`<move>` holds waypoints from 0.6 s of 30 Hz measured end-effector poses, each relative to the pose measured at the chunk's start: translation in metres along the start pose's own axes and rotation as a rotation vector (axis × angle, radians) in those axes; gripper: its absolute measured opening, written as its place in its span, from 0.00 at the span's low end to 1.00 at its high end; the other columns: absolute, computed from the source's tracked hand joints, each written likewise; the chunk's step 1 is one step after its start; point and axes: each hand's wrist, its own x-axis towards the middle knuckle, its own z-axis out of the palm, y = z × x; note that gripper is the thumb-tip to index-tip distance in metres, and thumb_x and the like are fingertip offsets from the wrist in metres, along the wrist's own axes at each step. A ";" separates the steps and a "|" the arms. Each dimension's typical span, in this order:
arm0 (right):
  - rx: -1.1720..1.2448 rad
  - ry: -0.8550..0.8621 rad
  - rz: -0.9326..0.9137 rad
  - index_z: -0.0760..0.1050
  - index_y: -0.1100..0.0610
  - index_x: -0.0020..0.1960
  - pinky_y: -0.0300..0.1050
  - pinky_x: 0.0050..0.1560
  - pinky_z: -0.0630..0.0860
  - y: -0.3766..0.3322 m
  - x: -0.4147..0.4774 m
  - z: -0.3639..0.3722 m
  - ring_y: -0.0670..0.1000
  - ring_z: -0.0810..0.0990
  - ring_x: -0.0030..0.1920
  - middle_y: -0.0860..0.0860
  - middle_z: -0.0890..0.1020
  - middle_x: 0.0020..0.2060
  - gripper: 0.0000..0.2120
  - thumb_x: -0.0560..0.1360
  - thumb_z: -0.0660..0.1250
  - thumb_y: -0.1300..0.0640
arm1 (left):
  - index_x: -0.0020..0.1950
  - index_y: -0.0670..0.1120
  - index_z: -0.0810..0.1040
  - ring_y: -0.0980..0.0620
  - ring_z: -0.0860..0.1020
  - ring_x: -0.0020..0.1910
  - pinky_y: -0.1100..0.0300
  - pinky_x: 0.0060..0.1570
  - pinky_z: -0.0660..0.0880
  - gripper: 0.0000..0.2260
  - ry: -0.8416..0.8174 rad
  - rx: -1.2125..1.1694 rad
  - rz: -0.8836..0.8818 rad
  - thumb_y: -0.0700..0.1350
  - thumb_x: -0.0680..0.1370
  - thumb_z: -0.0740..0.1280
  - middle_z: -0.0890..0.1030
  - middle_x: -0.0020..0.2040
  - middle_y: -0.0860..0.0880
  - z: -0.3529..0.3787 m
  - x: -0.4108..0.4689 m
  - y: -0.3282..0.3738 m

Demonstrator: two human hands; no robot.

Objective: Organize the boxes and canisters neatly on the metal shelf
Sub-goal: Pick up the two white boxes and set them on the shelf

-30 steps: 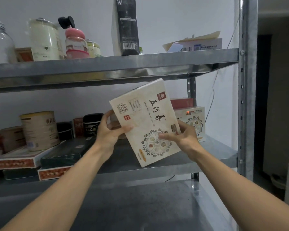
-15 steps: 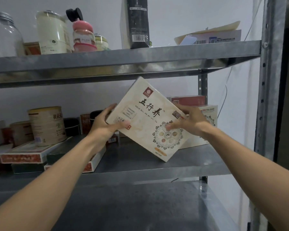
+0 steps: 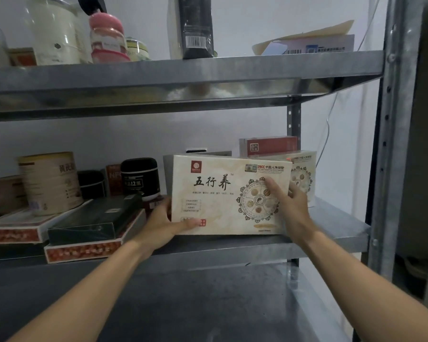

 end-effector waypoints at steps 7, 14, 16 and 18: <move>-0.120 0.161 -0.054 0.80 0.55 0.57 0.46 0.45 0.83 0.001 0.010 -0.028 0.50 0.86 0.47 0.49 0.87 0.47 0.17 0.73 0.72 0.45 | 0.62 0.59 0.70 0.68 0.74 0.50 0.73 0.46 0.69 0.26 -0.134 0.048 -0.028 0.47 0.69 0.78 0.78 0.51 0.65 0.038 0.013 0.000; -0.175 0.204 -0.077 0.80 0.55 0.53 0.48 0.43 0.83 -0.007 0.022 -0.065 0.52 0.87 0.44 0.51 0.87 0.45 0.14 0.75 0.71 0.46 | 0.56 0.48 0.82 0.46 0.83 0.51 0.50 0.54 0.77 0.21 -0.022 -0.237 -0.124 0.61 0.75 0.64 0.86 0.49 0.46 0.048 0.032 0.006; -0.155 0.209 -0.077 0.80 0.55 0.53 0.46 0.40 0.83 -0.008 0.024 -0.072 0.52 0.87 0.44 0.52 0.87 0.45 0.13 0.75 0.72 0.47 | 0.56 0.47 0.80 0.46 0.82 0.47 0.53 0.44 0.76 0.18 0.106 -0.323 -0.140 0.59 0.78 0.63 0.85 0.48 0.43 0.048 0.040 0.003; -0.139 0.208 -0.072 0.80 0.55 0.52 0.44 0.37 0.82 -0.009 0.024 -0.073 0.52 0.87 0.42 0.51 0.87 0.43 0.12 0.75 0.72 0.48 | 0.58 0.48 0.80 0.48 0.82 0.47 0.56 0.41 0.76 0.12 0.156 -0.324 -0.124 0.53 0.78 0.67 0.84 0.51 0.43 0.050 0.048 -0.002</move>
